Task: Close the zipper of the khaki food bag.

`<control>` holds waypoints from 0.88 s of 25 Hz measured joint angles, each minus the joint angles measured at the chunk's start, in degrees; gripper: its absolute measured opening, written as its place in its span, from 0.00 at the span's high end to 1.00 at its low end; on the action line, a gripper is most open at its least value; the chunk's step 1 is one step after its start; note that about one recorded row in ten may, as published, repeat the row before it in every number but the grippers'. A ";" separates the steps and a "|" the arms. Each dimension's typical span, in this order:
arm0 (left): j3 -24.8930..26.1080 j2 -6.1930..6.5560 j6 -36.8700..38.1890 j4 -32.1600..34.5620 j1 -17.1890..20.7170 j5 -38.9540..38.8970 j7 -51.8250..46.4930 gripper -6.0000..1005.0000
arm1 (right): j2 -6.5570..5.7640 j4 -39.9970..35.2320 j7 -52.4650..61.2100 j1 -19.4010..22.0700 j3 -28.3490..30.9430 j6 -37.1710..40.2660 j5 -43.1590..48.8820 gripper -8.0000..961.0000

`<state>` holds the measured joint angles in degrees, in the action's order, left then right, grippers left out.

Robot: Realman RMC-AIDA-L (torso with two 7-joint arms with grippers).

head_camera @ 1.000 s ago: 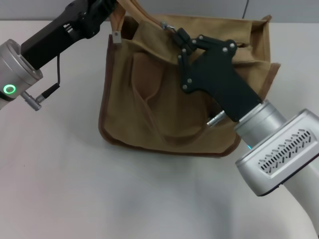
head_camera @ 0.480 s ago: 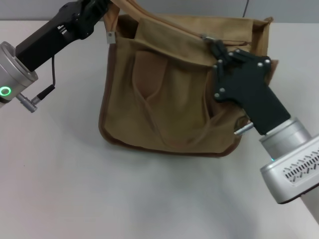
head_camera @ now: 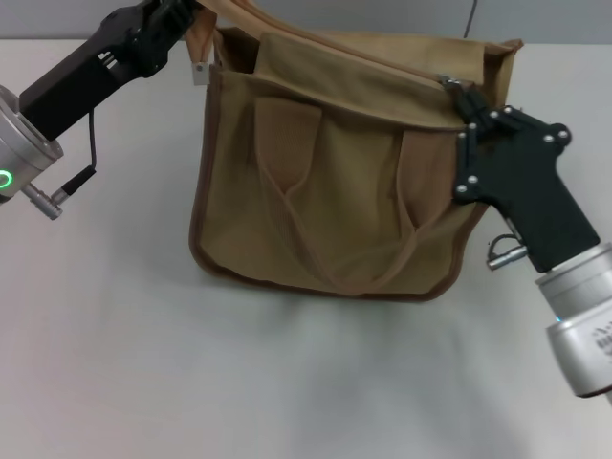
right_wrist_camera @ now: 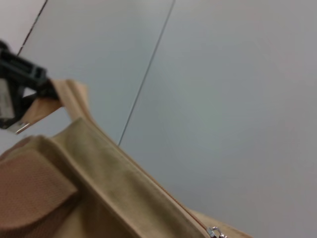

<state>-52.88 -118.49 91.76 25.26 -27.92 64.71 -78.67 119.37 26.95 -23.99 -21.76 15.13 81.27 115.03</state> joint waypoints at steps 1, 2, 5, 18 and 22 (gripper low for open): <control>0.06 0.05 -0.05 0.03 0.07 0.00 0.01 0.90 | 0.00 -0.48 1.03 0.12 0.00 0.54 0.06 0.90; 0.15 0.08 -0.07 0.06 0.13 -0.01 0.01 0.90 | -0.01 -1.04 2.39 0.25 -0.02 1.18 0.11 0.90; 0.37 0.10 -0.09 0.16 0.34 -0.03 0.01 0.90 | -0.02 -2.52 5.48 0.35 -0.20 2.34 0.14 0.89; -0.15 0.23 1.01 1.64 1.63 2.68 8.46 0.90 | -1.02 -9.30 34.62 -0.57 -0.37 12.62 9.08 0.86; -0.17 0.28 1.40 3.09 2.45 3.40 10.77 0.83 | -0.54 -17.67 48.63 -2.15 -0.70 20.03 10.28 0.86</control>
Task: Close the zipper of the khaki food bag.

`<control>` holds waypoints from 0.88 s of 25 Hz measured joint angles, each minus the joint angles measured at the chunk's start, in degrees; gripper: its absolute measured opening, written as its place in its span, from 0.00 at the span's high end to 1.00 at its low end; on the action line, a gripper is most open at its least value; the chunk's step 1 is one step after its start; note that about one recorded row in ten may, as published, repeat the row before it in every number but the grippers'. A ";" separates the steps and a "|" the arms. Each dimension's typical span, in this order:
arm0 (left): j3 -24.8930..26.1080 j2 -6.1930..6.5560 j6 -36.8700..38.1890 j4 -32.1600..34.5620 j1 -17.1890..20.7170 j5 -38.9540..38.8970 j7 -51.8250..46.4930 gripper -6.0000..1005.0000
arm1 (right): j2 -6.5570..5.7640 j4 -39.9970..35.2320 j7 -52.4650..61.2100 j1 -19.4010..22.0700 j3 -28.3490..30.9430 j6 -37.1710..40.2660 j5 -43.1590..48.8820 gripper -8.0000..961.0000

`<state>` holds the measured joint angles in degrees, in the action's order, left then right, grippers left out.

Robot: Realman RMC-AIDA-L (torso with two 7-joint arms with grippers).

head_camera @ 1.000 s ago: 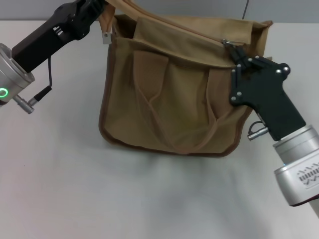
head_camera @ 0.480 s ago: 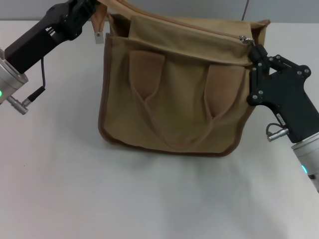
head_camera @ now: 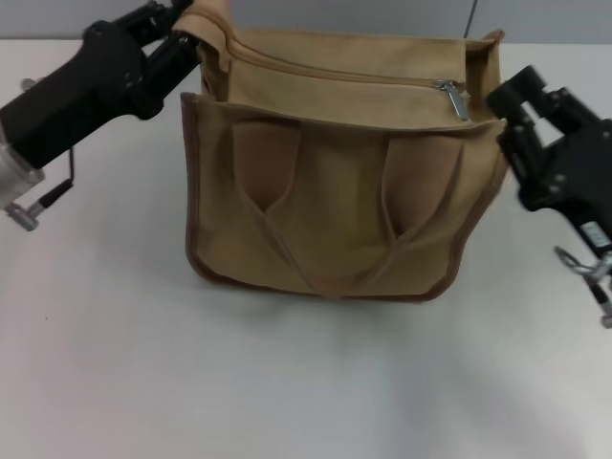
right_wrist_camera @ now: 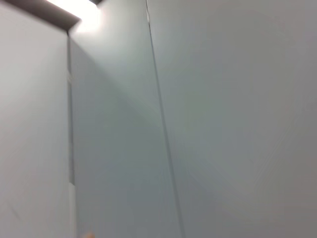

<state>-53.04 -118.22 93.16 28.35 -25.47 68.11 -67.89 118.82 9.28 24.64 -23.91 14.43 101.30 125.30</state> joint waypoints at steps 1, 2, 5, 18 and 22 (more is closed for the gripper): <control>0.00 -0.01 1.05 1.37 0.92 0.09 1.97 0.80 | 0.11 -1.80 3.21 -0.44 -0.01 1.70 0.53 0.85; -0.03 -0.10 4.75 2.63 1.70 0.15 4.77 0.78 | 0.18 -5.19 9.38 -1.45 -0.01 4.79 1.57 0.81; -0.05 -0.02 8.24 3.17 1.98 0.37 6.52 0.71 | 0.18 -7.97 13.96 -2.46 -0.06 6.59 2.66 0.68; 0.52 0.07 16.78 10.20 7.53 19.13 10.85 0.27 | 0.18 -14.55 17.25 -5.60 -12.31 9.36 6.63 0.38; 0.64 0.51 16.44 9.96 9.90 22.09 11.74 0.25 | 0.48 -14.98 12.07 -5.74 -20.81 10.90 6.68 0.38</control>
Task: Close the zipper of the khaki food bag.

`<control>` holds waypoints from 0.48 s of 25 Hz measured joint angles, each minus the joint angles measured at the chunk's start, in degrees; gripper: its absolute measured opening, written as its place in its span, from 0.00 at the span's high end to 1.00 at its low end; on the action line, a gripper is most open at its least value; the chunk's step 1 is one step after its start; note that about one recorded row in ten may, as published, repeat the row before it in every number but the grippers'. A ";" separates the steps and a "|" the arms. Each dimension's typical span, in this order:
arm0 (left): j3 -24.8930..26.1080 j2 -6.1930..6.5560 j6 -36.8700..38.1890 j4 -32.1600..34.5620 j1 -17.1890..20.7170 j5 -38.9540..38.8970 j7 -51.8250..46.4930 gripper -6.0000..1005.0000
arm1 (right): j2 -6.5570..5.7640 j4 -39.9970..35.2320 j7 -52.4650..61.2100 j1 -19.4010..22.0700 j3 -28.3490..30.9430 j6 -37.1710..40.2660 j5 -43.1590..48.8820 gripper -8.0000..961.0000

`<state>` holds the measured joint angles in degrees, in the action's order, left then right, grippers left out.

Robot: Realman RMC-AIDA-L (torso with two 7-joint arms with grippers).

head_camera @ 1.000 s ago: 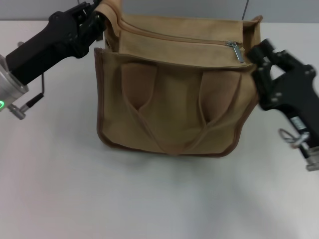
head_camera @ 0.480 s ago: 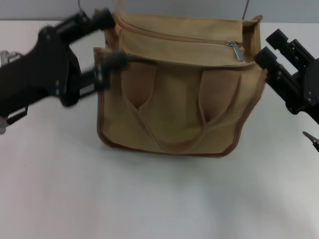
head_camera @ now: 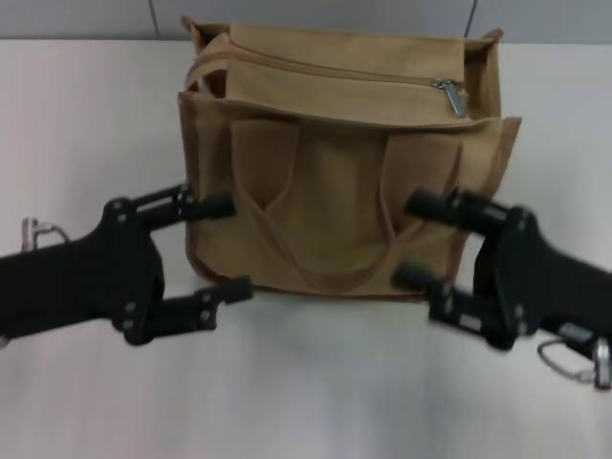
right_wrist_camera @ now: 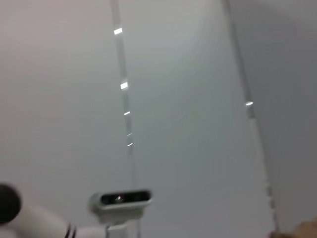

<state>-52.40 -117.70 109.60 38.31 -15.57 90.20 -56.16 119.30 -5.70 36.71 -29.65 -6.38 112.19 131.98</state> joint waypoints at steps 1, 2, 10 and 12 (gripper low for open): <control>0.00 0.00 0.00 0.00 0.00 0.00 0.00 0.25 | 0.00 0.00 0.00 0.00 0.00 0.00 0.00 0.38; 0.00 0.09 0.03 -0.05 0.34 0.44 -0.06 0.25 | 0.05 -0.01 -0.76 0.08 -1.07 -0.27 0.00 0.38; 0.01 0.04 -0.14 -0.24 1.86 6.03 0.26 0.25 | 0.20 0.59 -2.80 0.04 -7.83 -7.47 0.42 0.25; 0.01 -0.08 -0.20 -0.27 1.87 6.67 0.26 0.25 | 0.22 1.17 -2.80 -0.26 -9.09 -9.83 0.44 0.25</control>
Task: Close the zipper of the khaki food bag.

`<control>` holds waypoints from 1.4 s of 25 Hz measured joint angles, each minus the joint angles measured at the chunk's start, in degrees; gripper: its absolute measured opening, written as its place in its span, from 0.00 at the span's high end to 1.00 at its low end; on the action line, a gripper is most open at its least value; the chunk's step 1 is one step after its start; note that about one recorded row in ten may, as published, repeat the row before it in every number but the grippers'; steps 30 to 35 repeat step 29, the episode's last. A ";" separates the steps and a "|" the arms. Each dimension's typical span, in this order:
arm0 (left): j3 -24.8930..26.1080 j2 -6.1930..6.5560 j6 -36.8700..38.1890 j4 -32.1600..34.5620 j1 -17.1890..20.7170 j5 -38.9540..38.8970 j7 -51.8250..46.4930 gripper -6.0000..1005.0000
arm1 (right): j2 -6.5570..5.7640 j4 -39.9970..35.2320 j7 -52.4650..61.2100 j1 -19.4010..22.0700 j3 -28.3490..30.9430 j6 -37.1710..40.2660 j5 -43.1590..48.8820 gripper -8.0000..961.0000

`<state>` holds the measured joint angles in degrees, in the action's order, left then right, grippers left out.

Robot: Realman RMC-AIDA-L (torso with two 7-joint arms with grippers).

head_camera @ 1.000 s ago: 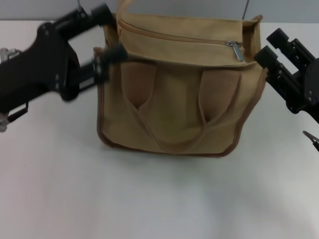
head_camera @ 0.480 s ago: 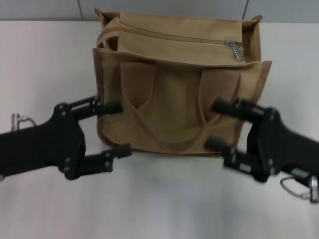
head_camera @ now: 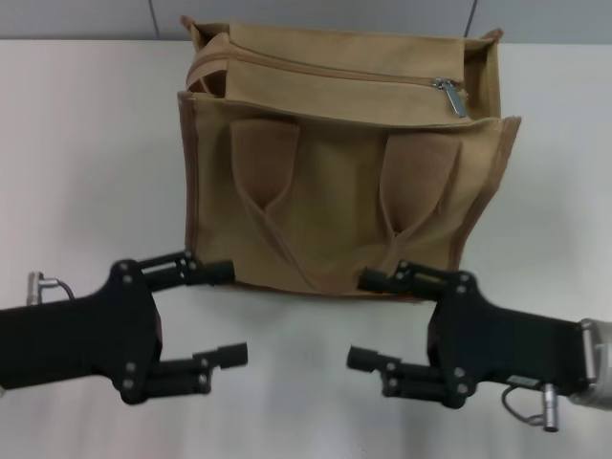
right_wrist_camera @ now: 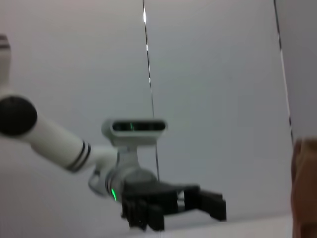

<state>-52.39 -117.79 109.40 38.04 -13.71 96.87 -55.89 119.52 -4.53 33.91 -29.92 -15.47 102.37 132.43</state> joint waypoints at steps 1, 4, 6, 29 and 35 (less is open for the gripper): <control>0.00 -0.18 -0.15 -0.03 0.01 0.57 0.01 0.25 | 0.01 0.33 0.00 -0.16 -0.44 -1.13 0.01 0.25; 0.01 -0.54 -0.79 -0.14 0.00 1.22 0.07 0.25 | 0.10 1.27 -0.01 -0.55 -0.79 -4.54 0.00 0.25; 0.01 -0.55 -0.86 -0.29 -0.05 1.22 0.08 0.25 | 0.16 1.91 -0.05 -0.93 -0.87 -6.28 0.00 0.25; -1.80 -0.35 -0.71 0.35 -0.90 1.46 -5.23 0.25 | 0.09 2.46 -0.06 -2.07 -1.06 -10.85 1.32 0.25; -1.80 -0.35 -0.71 0.35 -0.90 1.46 -5.23 0.25 | 0.09 2.46 -0.06 -2.07 -1.06 -10.85 1.32 0.25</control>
